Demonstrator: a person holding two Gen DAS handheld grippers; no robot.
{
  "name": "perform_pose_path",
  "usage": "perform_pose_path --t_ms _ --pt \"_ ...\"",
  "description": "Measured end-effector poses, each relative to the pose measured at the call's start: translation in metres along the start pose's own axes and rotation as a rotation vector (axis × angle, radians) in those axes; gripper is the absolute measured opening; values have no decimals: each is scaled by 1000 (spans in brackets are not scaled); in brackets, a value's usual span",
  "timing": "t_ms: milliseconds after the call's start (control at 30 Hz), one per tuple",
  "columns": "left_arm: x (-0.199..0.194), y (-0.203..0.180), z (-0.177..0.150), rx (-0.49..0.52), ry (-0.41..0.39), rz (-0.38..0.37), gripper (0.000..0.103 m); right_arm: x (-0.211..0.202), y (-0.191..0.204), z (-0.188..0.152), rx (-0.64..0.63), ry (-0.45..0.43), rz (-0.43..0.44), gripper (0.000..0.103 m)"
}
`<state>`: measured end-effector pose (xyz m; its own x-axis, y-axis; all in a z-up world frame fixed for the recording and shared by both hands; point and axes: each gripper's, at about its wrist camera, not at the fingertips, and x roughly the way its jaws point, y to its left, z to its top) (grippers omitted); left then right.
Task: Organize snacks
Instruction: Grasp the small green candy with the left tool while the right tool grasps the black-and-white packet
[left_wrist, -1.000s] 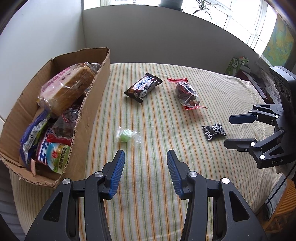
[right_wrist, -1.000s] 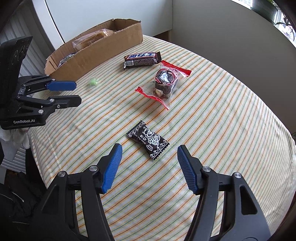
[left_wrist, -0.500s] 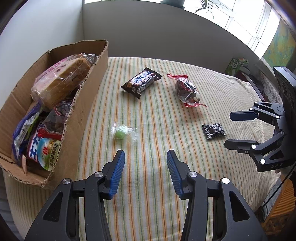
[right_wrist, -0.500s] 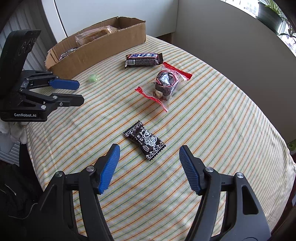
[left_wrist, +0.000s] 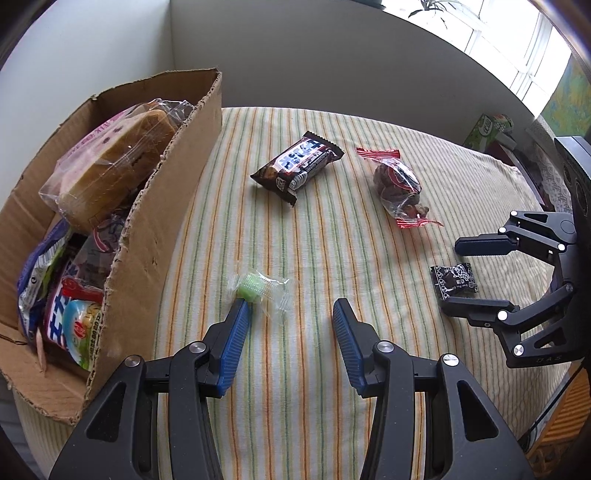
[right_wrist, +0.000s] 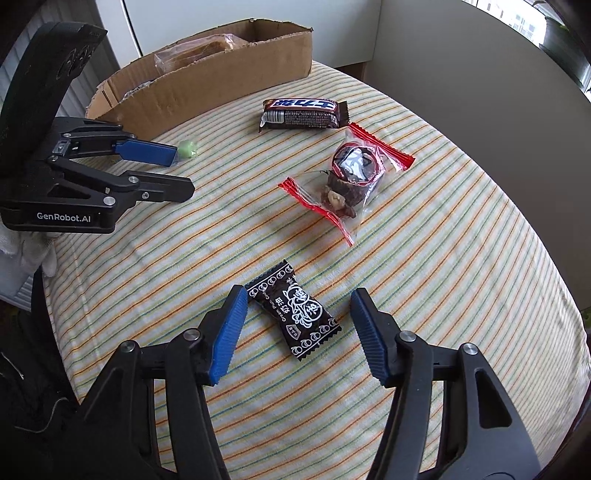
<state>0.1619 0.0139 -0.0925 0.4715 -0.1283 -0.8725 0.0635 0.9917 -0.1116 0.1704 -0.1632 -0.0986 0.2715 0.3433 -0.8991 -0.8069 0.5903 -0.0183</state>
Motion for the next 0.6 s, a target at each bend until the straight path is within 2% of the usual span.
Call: perform_pose_path --t_ms 100,200,433,533,600 --pt "4 -2 5 2 -4 2 46 1 0 1 0 -6 2 60" --pt "9 -7 10 25 -5 0 46 0 -4 0 12 -13 -11 54" --pt "16 -10 20 40 0 2 46 -1 -6 -3 21 -14 -19 50" --pt "21 -10 27 39 -2 3 45 -3 -4 -4 18 -8 -31 41" --pt "21 -12 29 45 -5 8 42 -4 -4 -5 18 -2 -31 31"
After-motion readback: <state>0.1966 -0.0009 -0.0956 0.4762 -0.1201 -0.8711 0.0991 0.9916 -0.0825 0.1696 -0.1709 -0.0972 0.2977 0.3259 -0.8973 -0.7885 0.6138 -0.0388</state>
